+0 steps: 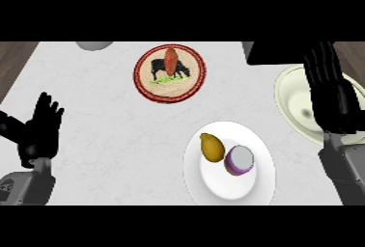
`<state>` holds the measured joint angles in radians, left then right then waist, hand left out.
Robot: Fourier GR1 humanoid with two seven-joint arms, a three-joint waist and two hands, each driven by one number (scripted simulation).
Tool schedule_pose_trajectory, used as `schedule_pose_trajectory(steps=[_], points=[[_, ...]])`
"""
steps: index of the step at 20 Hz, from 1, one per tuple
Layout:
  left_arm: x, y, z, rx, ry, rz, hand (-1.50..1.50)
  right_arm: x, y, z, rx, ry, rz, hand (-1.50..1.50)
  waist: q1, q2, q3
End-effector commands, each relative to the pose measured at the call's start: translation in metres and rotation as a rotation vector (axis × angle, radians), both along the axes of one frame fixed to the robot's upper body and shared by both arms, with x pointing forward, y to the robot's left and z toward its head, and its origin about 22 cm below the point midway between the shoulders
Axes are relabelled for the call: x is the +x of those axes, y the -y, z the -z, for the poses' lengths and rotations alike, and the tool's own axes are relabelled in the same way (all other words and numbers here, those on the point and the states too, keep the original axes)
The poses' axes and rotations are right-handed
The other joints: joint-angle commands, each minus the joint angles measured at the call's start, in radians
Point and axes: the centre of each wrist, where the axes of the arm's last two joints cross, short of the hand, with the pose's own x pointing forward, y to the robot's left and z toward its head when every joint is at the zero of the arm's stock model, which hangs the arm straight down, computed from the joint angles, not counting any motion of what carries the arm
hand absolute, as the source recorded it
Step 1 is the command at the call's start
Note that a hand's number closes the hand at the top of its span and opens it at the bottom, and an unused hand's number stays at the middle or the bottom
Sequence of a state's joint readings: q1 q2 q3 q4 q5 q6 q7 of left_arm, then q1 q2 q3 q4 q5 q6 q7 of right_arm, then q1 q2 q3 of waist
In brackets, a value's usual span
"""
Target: Pick the can from the plate and place it in the bowl
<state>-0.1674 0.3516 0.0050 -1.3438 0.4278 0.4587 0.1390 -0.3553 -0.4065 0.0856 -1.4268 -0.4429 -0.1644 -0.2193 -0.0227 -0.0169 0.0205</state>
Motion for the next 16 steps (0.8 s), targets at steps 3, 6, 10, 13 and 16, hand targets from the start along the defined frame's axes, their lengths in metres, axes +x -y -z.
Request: schedule_pose_trajectory(steps=[3, 6, 10, 13, 16], points=[[0.004, 0.045, -0.012, 0.131, 0.136, 0.377, 0.0, -0.019, -0.011, 0.01, -0.071, -0.057, -0.117, 1.5, -0.002, 0.013, -0.021], [0.0, 0.088, -0.034, 0.231, 0.261, 0.684, 0.0, -0.03, -0.02, 0.019, -0.173, -0.111, -0.24, 1.5, -0.018, 0.002, -0.02], [-0.014, 0.102, -0.016, 0.18, 0.228, 0.794, 0.0, -0.054, -0.038, 0.061, -0.364, -0.21, -0.151, -1.5, 0.013, 0.013, -0.021], [-0.01, 0.099, -0.016, 0.193, 0.24, 0.827, 0.0, -0.048, -0.04, 0.077, -0.423, -0.148, -0.196, -1.5, 0.025, 0.018, -0.02], [-0.01, 0.119, -0.022, 0.202, 0.244, 0.818, 0.0, -0.039, -0.032, 0.043, -0.686, -0.106, -0.21, -1.5, 0.025, 0.015, -0.022]])
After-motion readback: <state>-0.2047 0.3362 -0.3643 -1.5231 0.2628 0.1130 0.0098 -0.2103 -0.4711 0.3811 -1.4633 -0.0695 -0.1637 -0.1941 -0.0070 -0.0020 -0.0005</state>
